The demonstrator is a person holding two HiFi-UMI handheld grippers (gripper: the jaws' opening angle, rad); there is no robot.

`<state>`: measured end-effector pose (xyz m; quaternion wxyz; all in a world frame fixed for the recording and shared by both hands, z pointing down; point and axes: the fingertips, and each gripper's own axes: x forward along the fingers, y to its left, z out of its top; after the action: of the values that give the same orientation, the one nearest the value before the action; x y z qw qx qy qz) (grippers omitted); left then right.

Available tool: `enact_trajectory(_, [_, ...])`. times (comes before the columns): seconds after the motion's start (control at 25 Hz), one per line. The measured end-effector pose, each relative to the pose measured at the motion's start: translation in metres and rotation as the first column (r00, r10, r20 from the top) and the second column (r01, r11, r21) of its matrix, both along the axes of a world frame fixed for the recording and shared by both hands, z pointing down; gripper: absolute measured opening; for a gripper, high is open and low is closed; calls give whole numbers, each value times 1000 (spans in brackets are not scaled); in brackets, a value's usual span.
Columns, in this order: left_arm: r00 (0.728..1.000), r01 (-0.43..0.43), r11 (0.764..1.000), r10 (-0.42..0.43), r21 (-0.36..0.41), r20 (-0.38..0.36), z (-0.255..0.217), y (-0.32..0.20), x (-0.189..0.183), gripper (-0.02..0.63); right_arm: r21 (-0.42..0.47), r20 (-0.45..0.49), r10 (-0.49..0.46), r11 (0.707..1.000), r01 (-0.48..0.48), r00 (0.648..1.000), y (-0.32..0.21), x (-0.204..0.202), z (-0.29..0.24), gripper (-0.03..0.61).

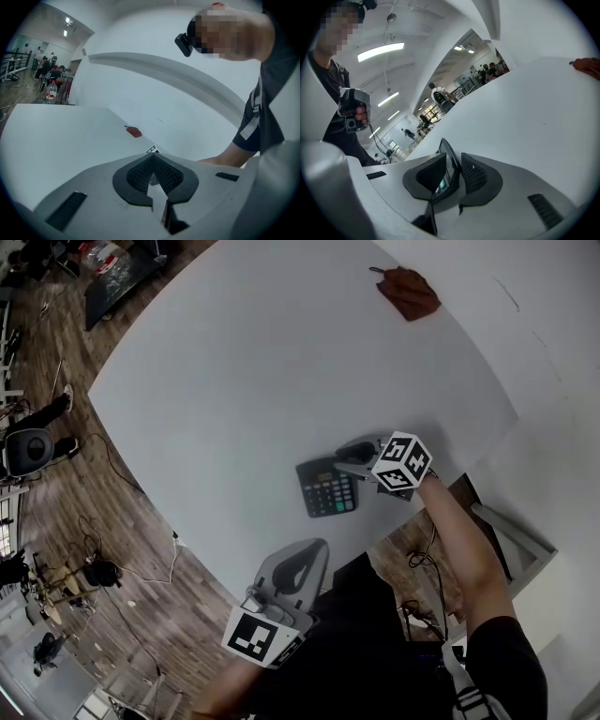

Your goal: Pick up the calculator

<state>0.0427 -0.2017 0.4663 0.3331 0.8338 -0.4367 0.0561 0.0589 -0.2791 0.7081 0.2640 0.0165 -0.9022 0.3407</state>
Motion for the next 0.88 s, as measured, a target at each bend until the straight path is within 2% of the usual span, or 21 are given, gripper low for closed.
enact_trajectory(0.28, [1000,22,1000,-22,-8,6,5,-6,-4,6,-49,-11,-131,990,131,991,4,0,3,67])
enact_trajectory(0.4, [999,24,1000,-23,-18,26,7,-4,-8,6,-72,6,-160,984,160,987,7,0,0,59])
enact_trajectory(0.6, [999,43,999,-43,-1,4,2,-7,-10,6,-146,73,-145,977,155,987,9,1,-8,46])
enact_trajectory(0.88, [999,52,999,-52,16,3,-2,-2,-16,6,-186,128,-111,973,134,985,12,-1,-23,44])
